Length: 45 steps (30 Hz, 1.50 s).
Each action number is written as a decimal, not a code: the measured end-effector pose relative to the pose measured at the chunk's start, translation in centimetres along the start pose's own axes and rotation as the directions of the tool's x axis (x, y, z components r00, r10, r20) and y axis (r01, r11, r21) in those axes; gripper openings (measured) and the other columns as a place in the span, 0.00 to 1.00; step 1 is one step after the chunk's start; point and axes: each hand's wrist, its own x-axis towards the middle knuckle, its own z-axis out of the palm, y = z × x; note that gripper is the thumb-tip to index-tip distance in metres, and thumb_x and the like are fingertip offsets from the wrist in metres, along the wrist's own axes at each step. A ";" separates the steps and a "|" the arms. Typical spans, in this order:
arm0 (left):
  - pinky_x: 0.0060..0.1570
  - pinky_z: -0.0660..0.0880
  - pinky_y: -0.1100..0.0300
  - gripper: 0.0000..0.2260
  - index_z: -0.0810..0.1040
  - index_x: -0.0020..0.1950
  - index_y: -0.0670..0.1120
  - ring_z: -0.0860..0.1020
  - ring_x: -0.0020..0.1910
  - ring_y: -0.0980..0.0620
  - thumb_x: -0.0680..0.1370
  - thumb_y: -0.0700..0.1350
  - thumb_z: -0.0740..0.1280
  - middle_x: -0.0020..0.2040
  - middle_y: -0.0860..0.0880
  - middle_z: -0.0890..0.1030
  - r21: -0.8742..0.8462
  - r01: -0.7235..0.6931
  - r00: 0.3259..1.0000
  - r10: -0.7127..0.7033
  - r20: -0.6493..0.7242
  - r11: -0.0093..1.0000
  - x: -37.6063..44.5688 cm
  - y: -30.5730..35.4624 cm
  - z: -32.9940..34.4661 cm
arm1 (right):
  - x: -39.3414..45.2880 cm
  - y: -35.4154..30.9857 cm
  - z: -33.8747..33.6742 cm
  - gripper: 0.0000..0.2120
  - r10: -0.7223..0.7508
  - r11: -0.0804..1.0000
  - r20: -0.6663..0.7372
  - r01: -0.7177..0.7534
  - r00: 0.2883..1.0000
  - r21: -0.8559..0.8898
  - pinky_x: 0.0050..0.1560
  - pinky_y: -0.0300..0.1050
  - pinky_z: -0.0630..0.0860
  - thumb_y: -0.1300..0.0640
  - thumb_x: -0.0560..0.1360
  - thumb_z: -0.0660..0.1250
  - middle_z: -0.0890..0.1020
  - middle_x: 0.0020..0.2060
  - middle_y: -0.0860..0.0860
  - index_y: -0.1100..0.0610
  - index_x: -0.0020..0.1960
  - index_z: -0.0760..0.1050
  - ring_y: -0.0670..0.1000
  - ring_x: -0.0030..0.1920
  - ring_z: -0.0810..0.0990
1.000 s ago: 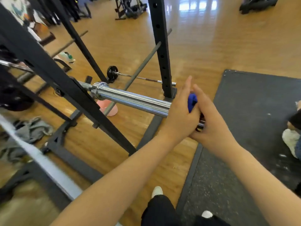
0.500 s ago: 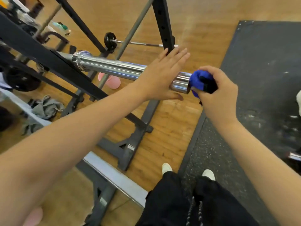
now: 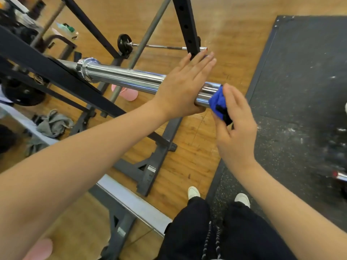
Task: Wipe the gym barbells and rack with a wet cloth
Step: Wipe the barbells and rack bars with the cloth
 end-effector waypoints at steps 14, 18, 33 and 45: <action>0.70 0.61 0.46 0.40 0.68 0.69 0.33 0.67 0.70 0.40 0.66 0.55 0.77 0.69 0.37 0.71 0.009 0.000 1.000 0.000 -0.031 1.000 -0.2 0.0 0.1 | 0.5 1.4 -1.3 0.23 0.025 1.000 -0.084 -0.025 0.996 -0.003 0.65 0.35 0.69 0.76 0.67 0.68 0.76 0.59 0.55 0.67 0.61 0.75 0.49 0.61 0.75; 0.70 0.61 0.47 0.40 0.69 0.68 0.33 0.68 0.69 0.40 0.66 0.55 0.76 0.68 0.37 0.71 0.018 -0.004 0.999 0.004 -0.045 1.000 -0.2 0.0 0.1 | 0.6 1.0 -0.7 0.24 0.035 0.999 -0.025 -0.035 0.999 0.006 0.65 0.40 0.70 0.76 0.66 0.68 0.76 0.60 0.54 0.65 0.62 0.75 0.49 0.62 0.75; 0.70 0.56 0.50 0.41 0.69 0.68 0.33 0.69 0.68 0.39 0.65 0.56 0.77 0.67 0.36 0.72 0.024 -0.002 0.999 0.003 -0.054 1.000 -0.2 0.0 0.1 | 1.5 0.4 -1.6 0.23 0.090 0.996 -0.093 -0.091 0.992 -0.008 0.63 0.39 0.71 0.76 0.66 0.68 0.78 0.58 0.54 0.64 0.60 0.77 0.48 0.60 0.76; 0.70 0.58 0.49 0.40 0.69 0.68 0.34 0.69 0.69 0.40 0.65 0.57 0.77 0.68 0.37 0.72 0.039 0.006 1.000 -0.005 -0.026 0.999 -0.2 0.1 -0.3 | 2.5 -0.7 -1.2 0.22 0.002 0.999 -0.068 -0.005 0.998 -0.034 0.64 0.45 0.72 0.76 0.66 0.66 0.76 0.58 0.51 0.65 0.59 0.78 0.50 0.60 0.77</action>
